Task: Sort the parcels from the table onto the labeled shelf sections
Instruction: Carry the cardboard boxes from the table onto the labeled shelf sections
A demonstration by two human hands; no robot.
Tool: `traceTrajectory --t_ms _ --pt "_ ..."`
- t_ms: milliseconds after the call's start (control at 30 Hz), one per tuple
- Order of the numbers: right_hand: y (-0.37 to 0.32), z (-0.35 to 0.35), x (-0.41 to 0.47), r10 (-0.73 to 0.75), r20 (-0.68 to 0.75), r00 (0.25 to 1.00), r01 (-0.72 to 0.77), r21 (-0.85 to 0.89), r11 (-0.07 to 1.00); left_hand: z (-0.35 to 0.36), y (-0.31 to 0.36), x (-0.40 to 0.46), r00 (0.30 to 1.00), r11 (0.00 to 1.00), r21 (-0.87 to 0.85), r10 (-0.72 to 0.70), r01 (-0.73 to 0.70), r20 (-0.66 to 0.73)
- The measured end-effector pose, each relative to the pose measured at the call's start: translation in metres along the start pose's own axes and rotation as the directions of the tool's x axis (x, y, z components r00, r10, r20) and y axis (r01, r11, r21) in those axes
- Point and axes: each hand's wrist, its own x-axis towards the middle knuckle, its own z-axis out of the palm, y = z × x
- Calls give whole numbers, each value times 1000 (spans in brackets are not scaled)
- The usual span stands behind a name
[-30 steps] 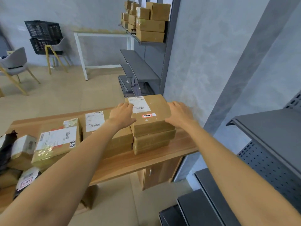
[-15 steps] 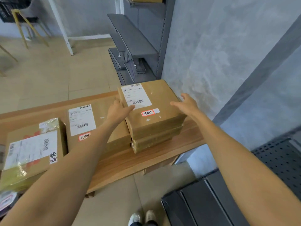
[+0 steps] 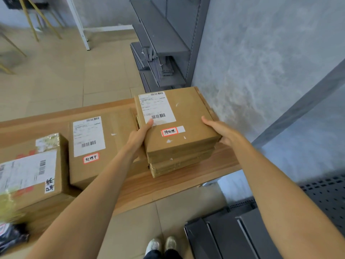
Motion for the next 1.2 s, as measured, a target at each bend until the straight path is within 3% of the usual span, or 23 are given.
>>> traceTrajectory --t_ms 200,367,533,767,1033,1200 --pt "1 0 -4 -59 29 998 56 91 994 5 9 -9 998 994 -105 -1 8 65" --pt "-12 14 -24 -153 -56 987 160 153 975 -5 29 -17 991 989 -141 69 -53 112" --pt "-40 25 -53 -266 -165 950 289 138 947 -19 67 -36 978 977 -116 190 -179 87" --pt "-94 30 -94 -413 -111 904 427 175 887 -47 114 -75 933 935 -113 348 -337 90" --pt "-114 49 -130 -524 -174 834 549 167 819 -62 138 -116 901 890 -143 433 -434 -40" --pt "-113 60 -165 -570 -240 786 606 119 786 -76 148 -144 875 869 -117 484 -482 -9"
